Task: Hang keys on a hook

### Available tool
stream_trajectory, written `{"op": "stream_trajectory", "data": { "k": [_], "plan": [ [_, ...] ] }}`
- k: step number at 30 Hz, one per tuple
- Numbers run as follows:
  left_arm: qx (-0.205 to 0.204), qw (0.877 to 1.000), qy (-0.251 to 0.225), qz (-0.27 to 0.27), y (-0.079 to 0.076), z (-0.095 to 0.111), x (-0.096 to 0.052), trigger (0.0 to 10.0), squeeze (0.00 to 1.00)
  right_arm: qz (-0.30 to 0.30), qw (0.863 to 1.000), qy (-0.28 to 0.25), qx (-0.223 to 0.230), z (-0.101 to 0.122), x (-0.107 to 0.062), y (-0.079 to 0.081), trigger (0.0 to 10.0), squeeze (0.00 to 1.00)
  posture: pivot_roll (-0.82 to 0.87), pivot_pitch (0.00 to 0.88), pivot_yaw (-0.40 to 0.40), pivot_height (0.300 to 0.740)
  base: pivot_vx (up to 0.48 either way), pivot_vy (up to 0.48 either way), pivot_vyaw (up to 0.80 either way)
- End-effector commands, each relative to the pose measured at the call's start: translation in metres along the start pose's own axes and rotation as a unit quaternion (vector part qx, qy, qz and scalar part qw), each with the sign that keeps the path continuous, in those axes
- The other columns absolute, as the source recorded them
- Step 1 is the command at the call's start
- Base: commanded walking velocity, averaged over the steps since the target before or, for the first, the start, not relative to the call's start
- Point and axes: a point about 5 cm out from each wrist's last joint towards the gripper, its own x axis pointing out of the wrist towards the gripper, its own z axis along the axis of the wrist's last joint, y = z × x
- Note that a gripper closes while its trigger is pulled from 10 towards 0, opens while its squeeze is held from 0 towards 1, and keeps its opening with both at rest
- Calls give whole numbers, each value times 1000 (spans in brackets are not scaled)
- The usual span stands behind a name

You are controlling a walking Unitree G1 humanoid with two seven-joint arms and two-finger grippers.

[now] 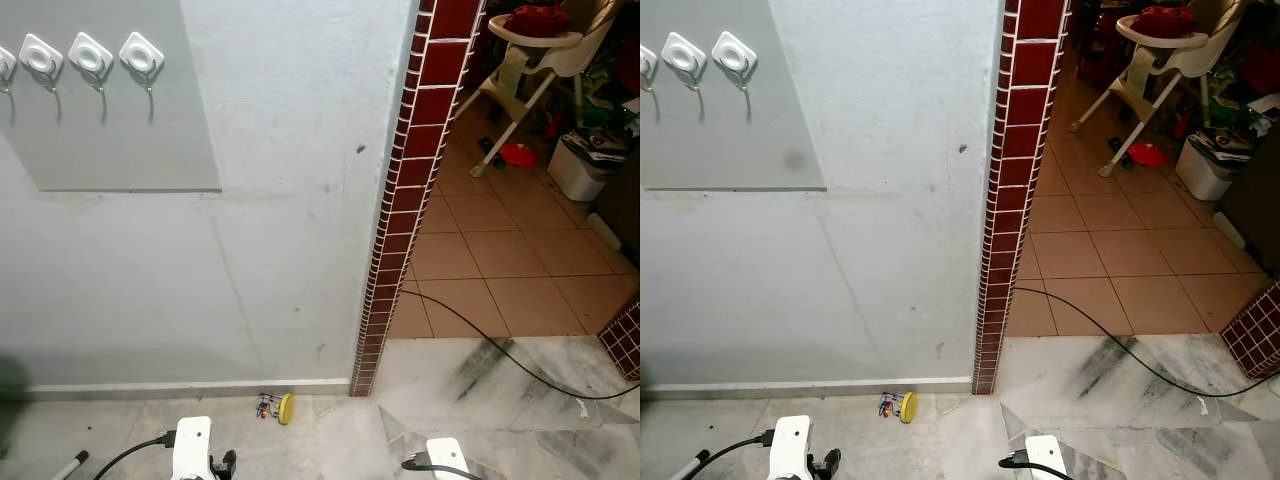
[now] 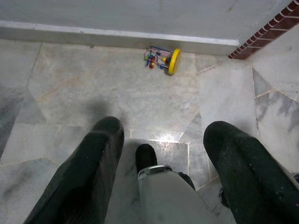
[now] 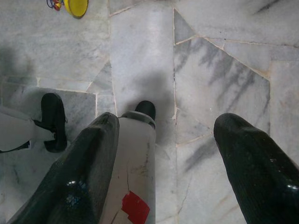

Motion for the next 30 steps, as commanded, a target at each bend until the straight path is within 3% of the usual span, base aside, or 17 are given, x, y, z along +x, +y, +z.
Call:
{"op": "stream_trajectory", "data": {
  "k": [1,10,13,18,30],
  "plan": [
    [58,998,16,7,9,-22,-9,10000,0,28,992,-49,-111,25,1,-7,10000,0,5,0,-31,740,0,0,0],
    [75,997,26,3,11,-25,-10,10000,0,22,994,-58,-95,31,1,-8,10000,0,-13,0,-26,740,0,0,0],
    [68,998,19,3,8,-21,-8,10000,0,25,991,-56,-117,31,1,-7,10000,0,-15,0,-26,740,0,0,0],
    [81,997,18,-5,5,-18,-7,10000,0,20,994,-54,-98,30,1,-8,10000,0,-23,0,-20,740,0,0,0],
    [79,997,14,-5,7,-12,-5,10000,0,24,993,-51,-100,25,1,-7,10000,0,-33,0,-18,740,0,0,0]
  ]
}}
